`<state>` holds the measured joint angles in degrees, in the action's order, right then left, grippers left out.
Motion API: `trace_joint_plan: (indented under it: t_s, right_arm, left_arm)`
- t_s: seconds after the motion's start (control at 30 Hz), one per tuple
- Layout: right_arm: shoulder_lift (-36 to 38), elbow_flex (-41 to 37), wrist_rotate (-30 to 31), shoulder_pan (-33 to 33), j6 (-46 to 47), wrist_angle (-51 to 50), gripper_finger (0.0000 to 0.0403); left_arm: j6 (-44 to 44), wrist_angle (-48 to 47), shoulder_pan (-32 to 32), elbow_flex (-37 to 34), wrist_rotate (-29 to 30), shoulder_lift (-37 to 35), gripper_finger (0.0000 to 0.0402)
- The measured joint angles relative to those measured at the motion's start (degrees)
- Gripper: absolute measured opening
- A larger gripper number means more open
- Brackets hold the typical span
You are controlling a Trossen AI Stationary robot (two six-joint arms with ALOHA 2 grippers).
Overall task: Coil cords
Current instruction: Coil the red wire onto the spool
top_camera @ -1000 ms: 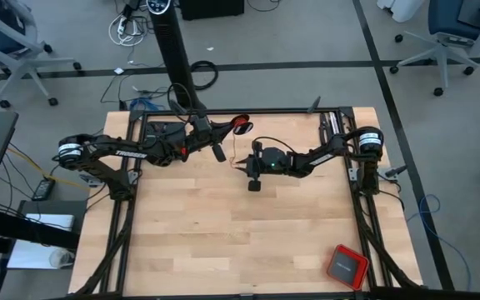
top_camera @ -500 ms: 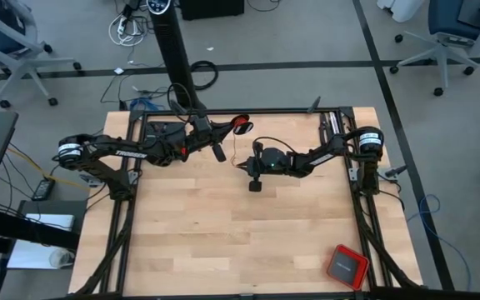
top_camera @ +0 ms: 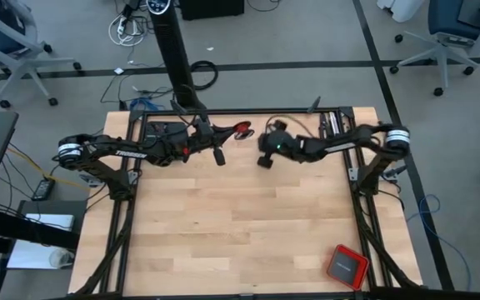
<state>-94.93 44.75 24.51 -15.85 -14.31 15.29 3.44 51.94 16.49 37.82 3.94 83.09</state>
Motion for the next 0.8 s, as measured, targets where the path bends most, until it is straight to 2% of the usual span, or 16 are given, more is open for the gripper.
trace_joint_plan:
  t_s: [0.2, 0.5, 0.6, 0.8]
  right_arm:
    - [8.3, -0.3, 2.8, -5.4, 3.5, -10.4, 0.0001]
    - [23.0, -2.8, 3.3, -8.5, 5.0, -16.2, 0.0000]
    - [27.5, -2.8, 3.8, -7.5, 5.1, -15.0, 0.0000]
    - [31.8, -2.8, 12.8, -3.1, 0.5, -6.1, 0.0000]
  left_arm:
    - [3.7, -2.5, 0.0, 0.0, -0.7, 0.0, 0.0000]
    - [7.9, -5.9, 0.0, 0.0, -0.1, 0.0, 0.0000]
    - [8.2, -7.0, 0.3, 0.0, 2.0, 0.0, 0.0000]
    - [7.5, -8.2, 0.9, 0.0, 4.6, 0.0, 0.0000]
